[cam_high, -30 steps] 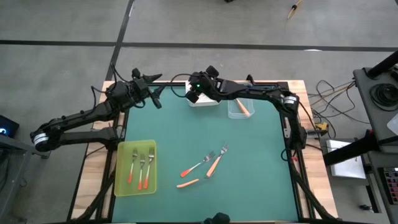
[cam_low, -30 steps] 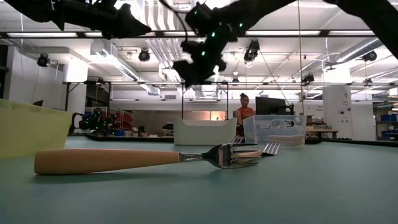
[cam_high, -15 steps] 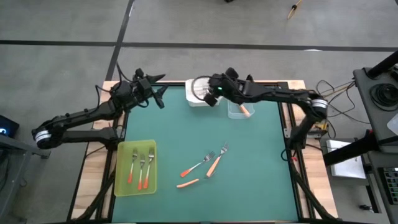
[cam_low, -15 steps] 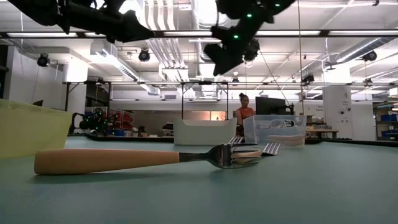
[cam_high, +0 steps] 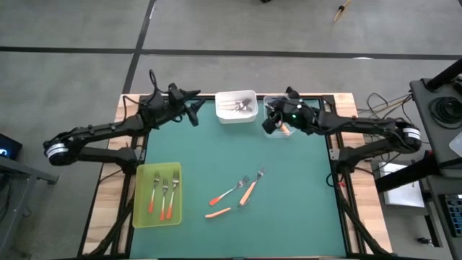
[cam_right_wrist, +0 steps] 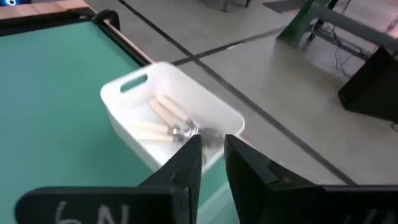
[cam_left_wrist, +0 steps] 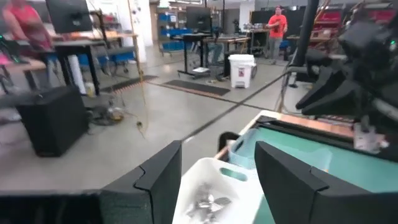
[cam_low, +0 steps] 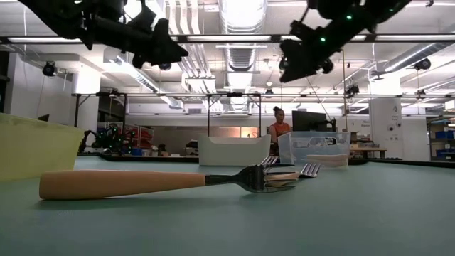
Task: Sort silverware by color (type)
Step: Put the white fork into the white bin
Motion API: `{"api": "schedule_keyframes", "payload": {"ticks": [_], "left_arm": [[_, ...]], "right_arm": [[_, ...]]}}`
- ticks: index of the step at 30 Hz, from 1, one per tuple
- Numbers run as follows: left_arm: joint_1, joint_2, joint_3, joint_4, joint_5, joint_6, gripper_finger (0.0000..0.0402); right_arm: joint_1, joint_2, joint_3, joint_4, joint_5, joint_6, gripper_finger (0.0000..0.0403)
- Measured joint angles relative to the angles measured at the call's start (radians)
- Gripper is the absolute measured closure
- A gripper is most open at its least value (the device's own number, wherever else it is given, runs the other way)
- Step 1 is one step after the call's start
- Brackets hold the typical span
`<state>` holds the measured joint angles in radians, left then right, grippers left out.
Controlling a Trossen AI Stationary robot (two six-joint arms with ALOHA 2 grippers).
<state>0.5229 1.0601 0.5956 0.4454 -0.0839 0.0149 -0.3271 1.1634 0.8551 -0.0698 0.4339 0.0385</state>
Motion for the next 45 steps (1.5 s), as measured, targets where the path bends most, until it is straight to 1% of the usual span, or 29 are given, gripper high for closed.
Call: {"api": "schedule_keyframes", "payload": {"ticks": [5, 8, 13, 17, 19, 22, 25, 29, 36, 39, 42, 45], "left_arm": [[-0.021, 0.049, 0.068, 0.005, 0.068, -0.057, 0.0217], [-0.040, 0.094, 0.122, -0.001, 0.072, -0.052, 0.0219], [-0.047, 0.197, 0.192, -0.008, 0.077, -0.050, 0.0224], [-0.046, 0.285, 0.264, -0.036, 0.076, 0.006, 0.0224], [-0.043, 0.325, 0.313, -0.088, 0.074, 0.055, 0.0224], [-0.042, 0.380, 0.393, -0.219, 0.070, 0.132, 0.0224], [-0.042, 0.433, 0.446, -0.315, 0.066, 0.164, 0.0224], [-0.042, 0.478, 0.479, -0.337, 0.066, 0.159, 0.0224], [-0.042, 0.544, 0.534, -0.387, 0.067, 0.160, 0.0224], [-0.042, 0.600, 0.575, -0.403, 0.068, 0.160, 0.0224], [-0.042, 0.678, 0.647, -0.497, 0.068, 0.163, 0.0224], [-0.037, 0.751, 0.765, -0.653, 0.067, 0.184, 0.0224]], "right_arm": [[0.002, -0.074, -0.097, 0.000, 0.002, 0.025, 0.0362], [0.002, -0.095, -0.122, 0.002, 0.003, 0.017, 0.0370], [-0.001, -0.094, -0.129, 0.010, 0.011, -0.068, 0.0376], [-0.023, -0.066, -0.129, 0.091, 0.011, -0.131, 0.0376], [-0.045, -0.049, -0.127, 0.143, 0.011, -0.146, 0.0376], [-0.081, -0.034, -0.127, 0.207, 0.008, -0.189, 0.0376], [-0.124, -0.029, -0.127, 0.246, 0.001, -0.212, 0.0376], [-0.169, -0.029, -0.127, 0.250, -0.039, -0.198, 0.0376], [-0.205, -0.030, -0.127, 0.253, -0.044, -0.172, 0.0376], [-0.215, -0.030, -0.127, 0.255, -0.045, -0.184, 0.0376], [-0.217, -0.030, -0.127, 0.254, -0.046, -0.193, 0.0376], [-0.217, -0.030, -0.128, 0.244, -0.045, -0.192, 0.0376]]}}
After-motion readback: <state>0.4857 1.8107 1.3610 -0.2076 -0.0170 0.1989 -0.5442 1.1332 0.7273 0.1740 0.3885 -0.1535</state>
